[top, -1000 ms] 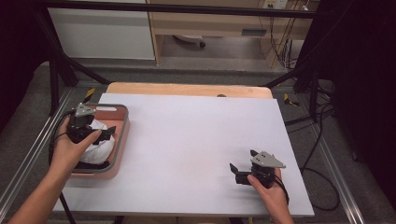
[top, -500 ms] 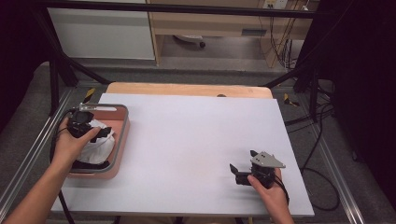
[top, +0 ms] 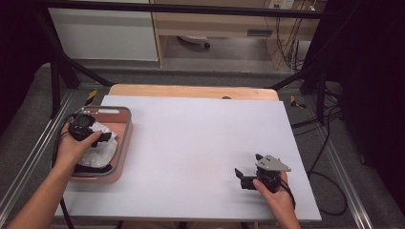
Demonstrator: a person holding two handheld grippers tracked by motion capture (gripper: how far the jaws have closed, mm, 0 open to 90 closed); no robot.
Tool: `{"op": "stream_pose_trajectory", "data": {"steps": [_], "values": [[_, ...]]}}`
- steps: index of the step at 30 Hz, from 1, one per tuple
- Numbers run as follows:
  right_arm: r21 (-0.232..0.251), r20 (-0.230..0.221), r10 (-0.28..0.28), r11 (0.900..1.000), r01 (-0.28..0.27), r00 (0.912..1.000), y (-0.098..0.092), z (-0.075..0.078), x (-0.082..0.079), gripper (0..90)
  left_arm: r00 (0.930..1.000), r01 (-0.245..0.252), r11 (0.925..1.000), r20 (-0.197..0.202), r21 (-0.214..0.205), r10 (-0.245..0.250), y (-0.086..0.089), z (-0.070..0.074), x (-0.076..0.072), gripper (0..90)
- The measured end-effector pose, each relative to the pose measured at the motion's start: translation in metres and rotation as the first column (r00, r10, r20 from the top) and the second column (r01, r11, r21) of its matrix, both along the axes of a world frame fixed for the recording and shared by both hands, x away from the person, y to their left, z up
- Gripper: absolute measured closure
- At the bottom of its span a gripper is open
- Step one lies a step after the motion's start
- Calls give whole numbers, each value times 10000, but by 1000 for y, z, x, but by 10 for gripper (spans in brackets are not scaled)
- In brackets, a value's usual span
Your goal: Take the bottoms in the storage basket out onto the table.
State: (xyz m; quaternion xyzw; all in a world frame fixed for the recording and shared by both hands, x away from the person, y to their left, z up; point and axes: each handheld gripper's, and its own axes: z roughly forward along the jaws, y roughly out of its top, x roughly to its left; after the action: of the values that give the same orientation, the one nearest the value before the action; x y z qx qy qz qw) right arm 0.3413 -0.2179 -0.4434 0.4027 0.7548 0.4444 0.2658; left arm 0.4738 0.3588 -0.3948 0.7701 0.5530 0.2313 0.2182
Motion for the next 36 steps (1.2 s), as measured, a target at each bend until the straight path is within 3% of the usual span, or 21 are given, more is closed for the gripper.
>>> {"op": "stream_pose_trajectory", "data": {"steps": [10, 13, 26, 29, 30, 32, 36], "values": [[-56, -12, 68, 10000, -68, 10000, 1, 0, 0, 53, 9997, -95, 9996, -209, 255, 100, -2, -6, 2, 75], [-19, -7, 60, 10000, -60, 10000, 0, 0, 0, 52, 9991, -102, 9997, -406, 241, 112, -2, -9, 4, 74], [-29, -55, 141, 9999, -141, 9999, 0, -1, 1, 52, 9974, -350, 9993, -621, 96, 355, -1, -18, 8, 98], [-27, -75, 124, 9999, -125, 9999, -1, -1, 1, 52, 9968, -383, 9993, -698, 26, 384, 0, -20, 8, 163], [-31, -83, 138, 9999, -138, 9999, -1, -1, 1, 52, 9974, -322, 9995, -638, -6, 321, 1, -19, 8, 259], [-54, -74, 143, 9999, -143, 9999, -1, -1, 1, 52, 9978, -324, 9995, -572, -8, 323, 1, -18, 7, 300], [-82, -126, 193, 9998, -194, 9997, 1, -1, 1, 54, 9992, -64, 10000, -389, 26, 65, 1, -14, 3, 558]]}}
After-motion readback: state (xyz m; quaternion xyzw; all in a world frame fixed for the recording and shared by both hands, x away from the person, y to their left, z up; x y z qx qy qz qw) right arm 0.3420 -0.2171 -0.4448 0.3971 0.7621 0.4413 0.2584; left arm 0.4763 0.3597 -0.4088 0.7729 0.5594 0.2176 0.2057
